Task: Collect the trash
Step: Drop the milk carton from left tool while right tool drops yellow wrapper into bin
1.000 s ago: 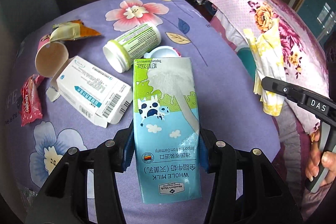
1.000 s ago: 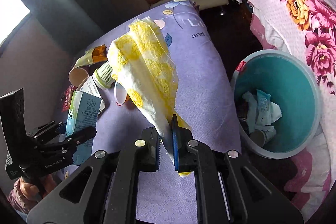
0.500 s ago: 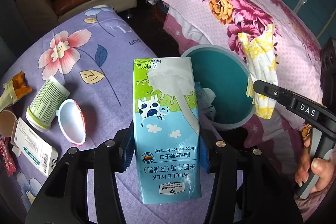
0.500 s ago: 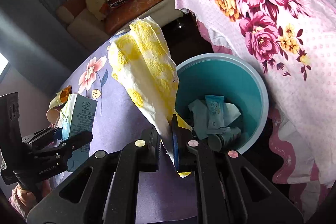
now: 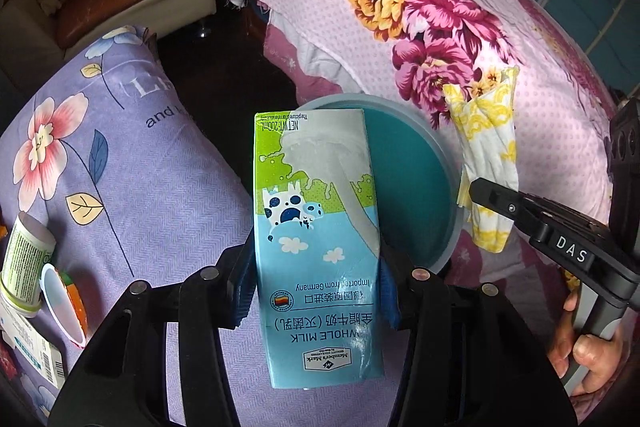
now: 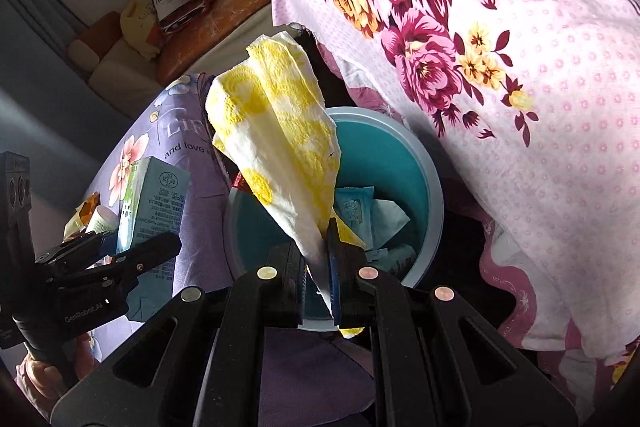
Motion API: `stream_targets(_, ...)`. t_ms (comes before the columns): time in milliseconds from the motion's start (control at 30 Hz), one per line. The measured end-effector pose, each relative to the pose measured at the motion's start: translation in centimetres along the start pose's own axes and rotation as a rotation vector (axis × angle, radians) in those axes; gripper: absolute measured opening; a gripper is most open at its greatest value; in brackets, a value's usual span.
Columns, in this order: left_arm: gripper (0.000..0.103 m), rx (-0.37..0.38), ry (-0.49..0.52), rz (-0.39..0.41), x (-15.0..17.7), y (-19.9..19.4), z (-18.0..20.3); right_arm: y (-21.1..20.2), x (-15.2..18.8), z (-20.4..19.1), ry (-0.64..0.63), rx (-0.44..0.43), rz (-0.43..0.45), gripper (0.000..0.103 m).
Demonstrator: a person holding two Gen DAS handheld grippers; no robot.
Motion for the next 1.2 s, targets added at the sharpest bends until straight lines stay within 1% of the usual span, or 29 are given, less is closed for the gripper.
stream_targets(167,0.052,0.021,0.005,-0.011,-0.6,1.3,0.8,0.2,-0.3,0.7,0.009,0.021,-0.005,0.009)
stream_targets(200,0.057,0.021,0.007,-0.011,-0.7,1.5,0.9,0.3,-0.3,0.8,0.010,0.024,-0.006,0.009)
stream_targets(233,0.067,0.017,0.008,-0.008,-0.6,1.5,0.8,0.4,-0.3,0.8,0.010,0.026,-0.009,0.009)
stream_targets(267,0.072,0.009,0.007,-0.003,-0.6,1.6,0.7,0.5,-0.3,0.8,0.008,0.028,-0.012,0.009)
stream_targets(300,0.081,-0.001,0.005,0.003,-0.5,1.5,0.5,0.6,-0.3,0.7,0.005,0.030,-0.015,0.009)
stream_targets(333,0.084,-0.008,0.002,0.007,-0.5,1.5,0.2,0.7,-0.3,0.6,0.001,0.031,-0.017,0.009)
stream_targets(533,0.089,-0.005,-0.041,-0.024,0.8,1.6,-1.7,1.5,-0.1,-0.6,-0.021,0.040,-0.035,0.009)
stream_targets(700,0.090,-0.004,-0.069,-0.026,2.0,1.0,-3.1,2.6,0.3,-1.3,-0.035,0.061,-0.067,0.009)
stream_targets(800,0.090,0.002,-0.091,-0.020,2.6,0.4,-3.9,3.0,0.5,-1.9,-0.044,0.073,-0.084,0.013)
stream_targets(867,0.090,0.002,-0.099,-0.016,2.9,0.0,-4.5,3.2,0.7,-2.3,-0.046,0.073,-0.095,0.021)
stream_targets(933,0.090,0.001,-0.107,-0.011,3.2,-0.5,-5.0,3.1,0.8,-2.8,-0.055,0.081,-0.095,0.042)
stream_targets(1000,0.091,0.002,-0.118,-0.004,3.5,-1.1,-5.5,3.0,0.9,-3.4,-0.065,0.085,-0.092,0.048)
stream_targets(1033,0.091,0.003,-0.126,0.001,3.7,-1.5,-5.8,2.9,0.9,-3.8,-0.070,0.087,-0.093,0.053)
stream_targets(1167,0.093,-0.002,-0.155,0.022,4.4,-2.9,-7.3,2.5,1.0,-4.9,-0.077,0.087,-0.093,0.063)
stream_targets(1200,0.093,-0.004,-0.162,0.026,4.5,-3.3,-7.7,2.3,1.0,-5.3,-0.080,0.086,-0.094,0.069)
Point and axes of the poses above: each gripper's, at about its wrist camera, not at the fingertips, and y roughly the way its jaws point, z to its right, x to its underside, the point moved 8 cm from there along y, roughly the way its jaws point, and after that the axes turned 3 degrees about x, right-handed, at the moved point
